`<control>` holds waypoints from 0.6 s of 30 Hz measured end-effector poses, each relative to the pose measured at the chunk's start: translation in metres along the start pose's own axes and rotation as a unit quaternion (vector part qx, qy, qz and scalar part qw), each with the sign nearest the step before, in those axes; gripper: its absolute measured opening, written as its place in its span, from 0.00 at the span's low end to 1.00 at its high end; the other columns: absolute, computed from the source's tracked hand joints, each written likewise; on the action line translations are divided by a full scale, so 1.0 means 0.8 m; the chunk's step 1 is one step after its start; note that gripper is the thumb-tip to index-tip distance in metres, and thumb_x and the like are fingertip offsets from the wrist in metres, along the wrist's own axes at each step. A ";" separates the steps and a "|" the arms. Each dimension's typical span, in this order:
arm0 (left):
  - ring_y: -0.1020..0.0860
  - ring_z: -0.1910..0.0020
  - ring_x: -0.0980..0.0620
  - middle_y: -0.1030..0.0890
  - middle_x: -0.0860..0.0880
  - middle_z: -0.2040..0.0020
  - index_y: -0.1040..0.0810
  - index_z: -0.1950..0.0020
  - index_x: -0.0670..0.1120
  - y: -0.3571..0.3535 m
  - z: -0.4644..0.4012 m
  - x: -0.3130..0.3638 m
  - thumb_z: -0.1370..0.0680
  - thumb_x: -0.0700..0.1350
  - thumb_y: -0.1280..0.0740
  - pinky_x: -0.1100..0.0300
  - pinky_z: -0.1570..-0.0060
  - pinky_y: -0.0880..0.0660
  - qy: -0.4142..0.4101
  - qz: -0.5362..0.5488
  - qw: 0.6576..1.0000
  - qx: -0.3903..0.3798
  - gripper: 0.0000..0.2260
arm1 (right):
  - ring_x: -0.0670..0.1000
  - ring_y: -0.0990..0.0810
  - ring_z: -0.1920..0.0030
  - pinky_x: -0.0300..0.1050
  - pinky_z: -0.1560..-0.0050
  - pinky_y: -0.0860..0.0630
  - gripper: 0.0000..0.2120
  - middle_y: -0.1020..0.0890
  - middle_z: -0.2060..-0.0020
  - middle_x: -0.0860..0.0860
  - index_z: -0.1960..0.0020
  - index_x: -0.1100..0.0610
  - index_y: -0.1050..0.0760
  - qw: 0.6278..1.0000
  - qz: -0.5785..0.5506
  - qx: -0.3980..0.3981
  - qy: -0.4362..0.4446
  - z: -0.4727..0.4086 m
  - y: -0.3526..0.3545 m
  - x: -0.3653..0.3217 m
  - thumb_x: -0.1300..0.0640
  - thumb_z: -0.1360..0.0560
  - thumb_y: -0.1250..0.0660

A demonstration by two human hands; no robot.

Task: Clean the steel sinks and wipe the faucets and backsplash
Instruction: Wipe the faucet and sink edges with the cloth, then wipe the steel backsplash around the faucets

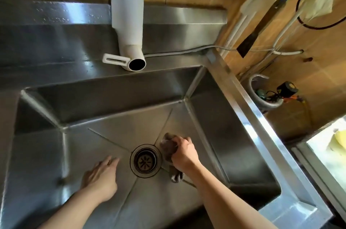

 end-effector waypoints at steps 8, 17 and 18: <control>0.42 0.25 0.50 0.45 0.52 0.23 0.49 0.22 0.52 0.083 0.071 0.000 0.22 0.40 0.43 0.55 0.29 0.40 -0.013 0.047 0.997 0.061 0.30 | 0.55 0.24 0.42 0.39 0.47 0.28 0.23 0.29 0.41 0.53 0.33 0.47 0.28 0.999 -0.015 0.018 0.040 0.071 0.034 -0.067 0.55 0.28 0.32; 0.36 0.28 0.51 0.38 0.52 0.25 0.42 0.24 0.53 0.134 0.157 -0.032 0.23 0.41 0.41 0.56 0.31 0.36 -0.007 0.097 0.988 0.118 0.27 | 0.57 0.22 0.46 0.44 0.51 0.26 0.18 0.27 0.42 0.55 0.38 0.51 0.29 0.998 -0.001 0.045 0.033 0.119 0.057 -0.096 0.59 0.28 0.36; 0.36 0.28 0.50 0.37 0.52 0.25 0.42 0.24 0.52 0.137 0.168 -0.036 0.22 0.42 0.41 0.56 0.31 0.36 -0.004 0.103 0.987 0.122 0.27 | 0.57 0.22 0.46 0.46 0.51 0.25 0.17 0.27 0.42 0.55 0.39 0.51 0.29 0.998 0.002 0.045 0.033 0.122 0.056 -0.098 0.59 0.27 0.37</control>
Point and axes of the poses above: each hand's wrist, its own z-axis away from the middle knuckle, its own y-axis out of the back of the hand, x = y × z, the point moved 9 cm from there along -z, towards the middle knuckle
